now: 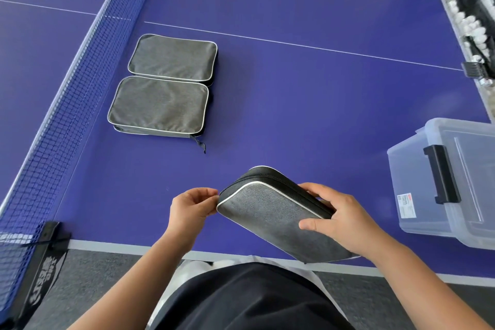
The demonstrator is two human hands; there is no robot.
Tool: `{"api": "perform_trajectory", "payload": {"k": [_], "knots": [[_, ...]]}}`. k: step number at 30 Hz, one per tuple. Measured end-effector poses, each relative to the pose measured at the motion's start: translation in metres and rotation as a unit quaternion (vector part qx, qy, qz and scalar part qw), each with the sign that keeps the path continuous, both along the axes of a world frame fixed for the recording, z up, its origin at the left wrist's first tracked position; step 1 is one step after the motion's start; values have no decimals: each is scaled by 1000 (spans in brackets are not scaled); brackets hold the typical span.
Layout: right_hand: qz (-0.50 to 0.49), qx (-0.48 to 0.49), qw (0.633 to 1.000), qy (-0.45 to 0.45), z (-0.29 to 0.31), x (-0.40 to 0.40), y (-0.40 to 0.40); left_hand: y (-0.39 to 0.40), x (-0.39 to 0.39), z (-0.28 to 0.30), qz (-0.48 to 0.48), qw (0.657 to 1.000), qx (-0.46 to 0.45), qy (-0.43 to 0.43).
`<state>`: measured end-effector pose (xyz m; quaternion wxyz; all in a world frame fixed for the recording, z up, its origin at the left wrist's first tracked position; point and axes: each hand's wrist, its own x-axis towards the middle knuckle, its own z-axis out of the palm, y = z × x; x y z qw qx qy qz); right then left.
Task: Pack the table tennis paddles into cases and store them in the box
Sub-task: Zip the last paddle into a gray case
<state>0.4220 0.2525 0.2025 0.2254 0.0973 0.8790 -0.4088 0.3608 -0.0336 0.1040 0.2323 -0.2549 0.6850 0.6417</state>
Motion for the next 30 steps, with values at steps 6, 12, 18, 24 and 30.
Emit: {"api": "perform_trajectory", "payload": {"k": [6,12,18,24,30], "knots": [[90,72,992,47,-7,-5,-11,12,0,42,11,989,-95,112],[200,162,961,100,-21,-32,-36,31,7,78,-35,971,-123,201],[249,186,938,153,-57,-48,-64,54,23,72,-70,977,-130,157],[86,130,930,332,-80,-34,-79,60,12,70,-43,983,-126,126],[-45,117,921,368,-86,-28,-92,62,4,80,-107,975,-144,129]]}}
